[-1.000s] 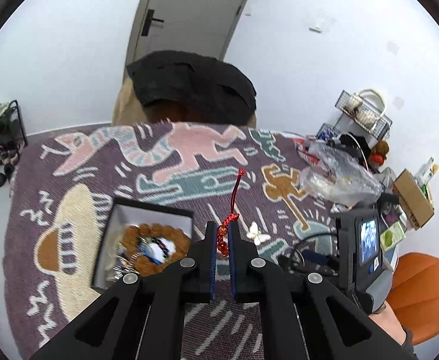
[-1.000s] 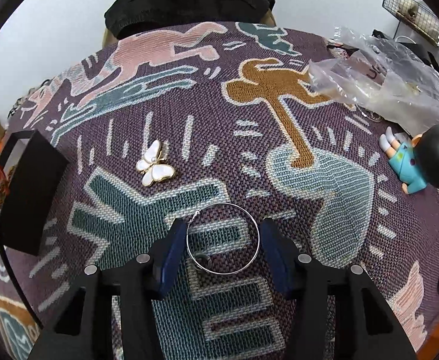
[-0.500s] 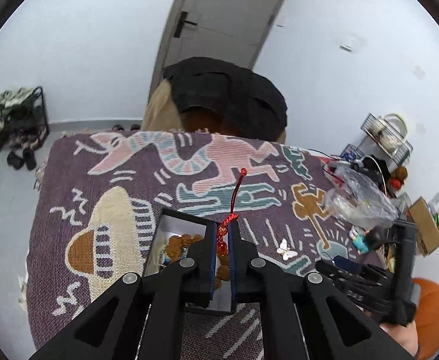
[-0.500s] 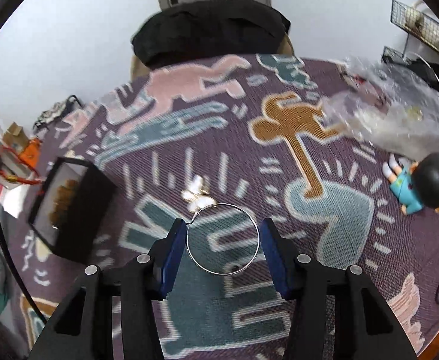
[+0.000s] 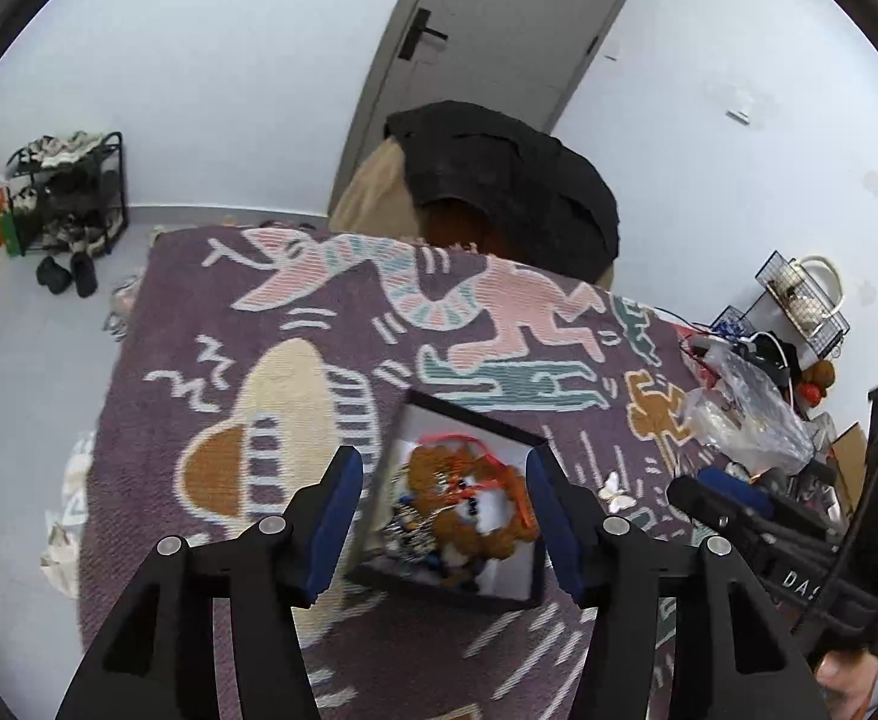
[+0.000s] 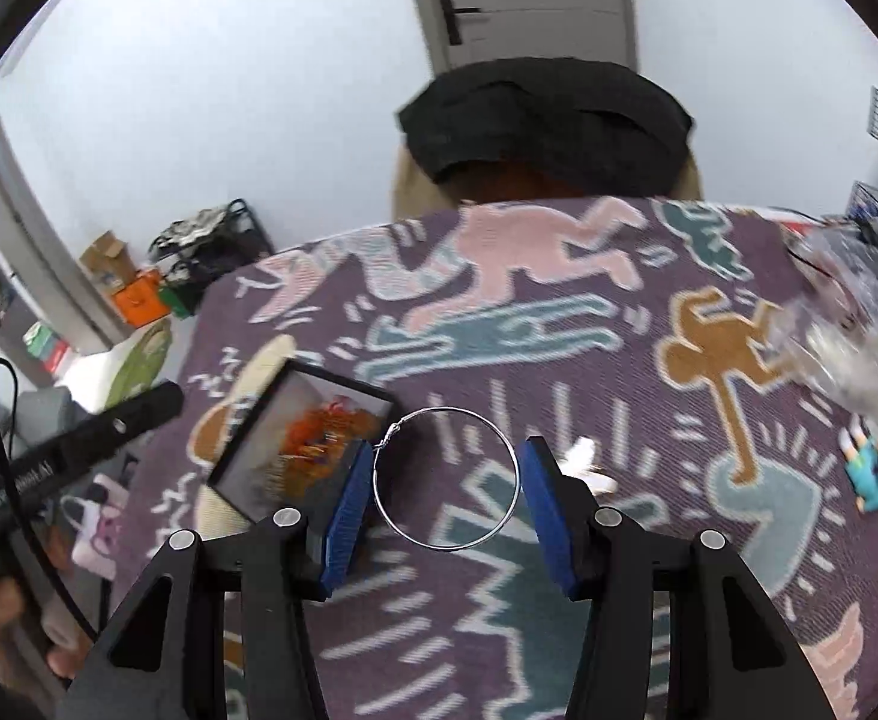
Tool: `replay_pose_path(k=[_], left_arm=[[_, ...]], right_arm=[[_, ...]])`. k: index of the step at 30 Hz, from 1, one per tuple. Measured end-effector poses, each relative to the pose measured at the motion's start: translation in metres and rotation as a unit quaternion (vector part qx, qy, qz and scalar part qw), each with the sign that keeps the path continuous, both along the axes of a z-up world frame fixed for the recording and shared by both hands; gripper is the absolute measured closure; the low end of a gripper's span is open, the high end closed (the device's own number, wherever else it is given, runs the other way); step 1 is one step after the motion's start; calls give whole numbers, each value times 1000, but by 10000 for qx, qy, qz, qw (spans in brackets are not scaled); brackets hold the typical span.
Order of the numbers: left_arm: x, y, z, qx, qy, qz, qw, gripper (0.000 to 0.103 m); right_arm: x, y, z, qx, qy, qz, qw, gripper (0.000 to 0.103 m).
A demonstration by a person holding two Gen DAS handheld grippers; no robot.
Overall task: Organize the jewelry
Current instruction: 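Release the red string into the box with left tool while right tool drops the hoop there, then grasp a small silver ring with right tool while left tool grasps the white butterfly brooch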
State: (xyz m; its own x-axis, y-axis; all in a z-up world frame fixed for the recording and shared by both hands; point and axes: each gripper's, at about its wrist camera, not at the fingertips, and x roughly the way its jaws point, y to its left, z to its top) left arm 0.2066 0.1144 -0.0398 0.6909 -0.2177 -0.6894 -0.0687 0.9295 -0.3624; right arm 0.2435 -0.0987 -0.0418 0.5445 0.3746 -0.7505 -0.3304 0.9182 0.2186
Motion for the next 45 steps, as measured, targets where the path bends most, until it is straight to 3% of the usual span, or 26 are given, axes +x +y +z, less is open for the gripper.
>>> replay_pose_path(k=[14,17,19,28,45], left_arm=[[-31,50,-1,121,8,356,9993,44],[-35,54,1,160,-24,419,9990,29],[-38,55,3,187,-124,446,9988,22],[-35,37,7,192,-225,280,9992,20],[-18,-57,8,391,-191,-542,9976,20]], right_arm=[[9,78,3,283,141,657,9973,51],[11,85,0,338,246,787,9960,48],[10,85,-1,435,329,834,9950,38],[-3,33,0,472,217,445,9977,35],[-26,-95,-10,483,204,-435,9977,35]])
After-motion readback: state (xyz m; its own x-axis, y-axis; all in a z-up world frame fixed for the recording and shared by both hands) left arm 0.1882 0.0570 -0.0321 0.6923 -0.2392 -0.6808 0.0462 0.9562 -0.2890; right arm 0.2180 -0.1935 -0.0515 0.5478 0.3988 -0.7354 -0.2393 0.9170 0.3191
